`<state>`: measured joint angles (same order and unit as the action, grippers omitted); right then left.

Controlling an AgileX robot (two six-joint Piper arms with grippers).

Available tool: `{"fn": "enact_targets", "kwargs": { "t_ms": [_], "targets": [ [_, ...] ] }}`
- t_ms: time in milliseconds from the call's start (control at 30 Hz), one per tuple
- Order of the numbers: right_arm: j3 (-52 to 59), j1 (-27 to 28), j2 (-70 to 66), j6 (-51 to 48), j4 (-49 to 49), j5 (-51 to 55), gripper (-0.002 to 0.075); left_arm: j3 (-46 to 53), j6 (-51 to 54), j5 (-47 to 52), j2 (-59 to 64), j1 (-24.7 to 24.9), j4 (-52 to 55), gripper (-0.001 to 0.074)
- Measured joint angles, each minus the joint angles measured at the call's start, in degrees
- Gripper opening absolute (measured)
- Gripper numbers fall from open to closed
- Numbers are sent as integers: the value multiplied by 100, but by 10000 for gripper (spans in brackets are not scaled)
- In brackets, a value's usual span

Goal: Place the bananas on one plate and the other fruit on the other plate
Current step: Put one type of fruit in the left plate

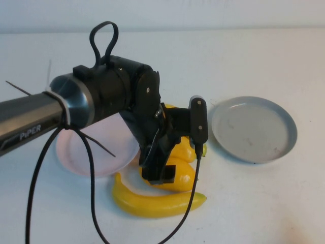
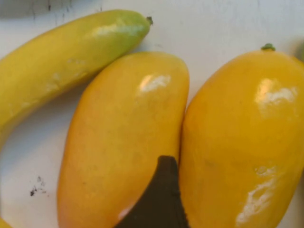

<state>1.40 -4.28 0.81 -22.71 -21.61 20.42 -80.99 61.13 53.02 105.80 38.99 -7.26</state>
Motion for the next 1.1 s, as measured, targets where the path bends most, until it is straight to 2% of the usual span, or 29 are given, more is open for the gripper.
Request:
{"fn": "enact_targets", "kwargs": {
  "t_ms": [600, 800, 1100],
  "targets": [
    [0, 0, 0, 0, 0, 0, -16, 0, 33, -114, 553, 0, 340, 628],
    [0, 0, 0, 0, 0, 0, -15, -8, 77, -127, 623, 0, 351, 525],
    [0, 0, 0, 0, 0, 0, -15, -41, 9, 264, 460, 0, 351, 522]
  ]
}}
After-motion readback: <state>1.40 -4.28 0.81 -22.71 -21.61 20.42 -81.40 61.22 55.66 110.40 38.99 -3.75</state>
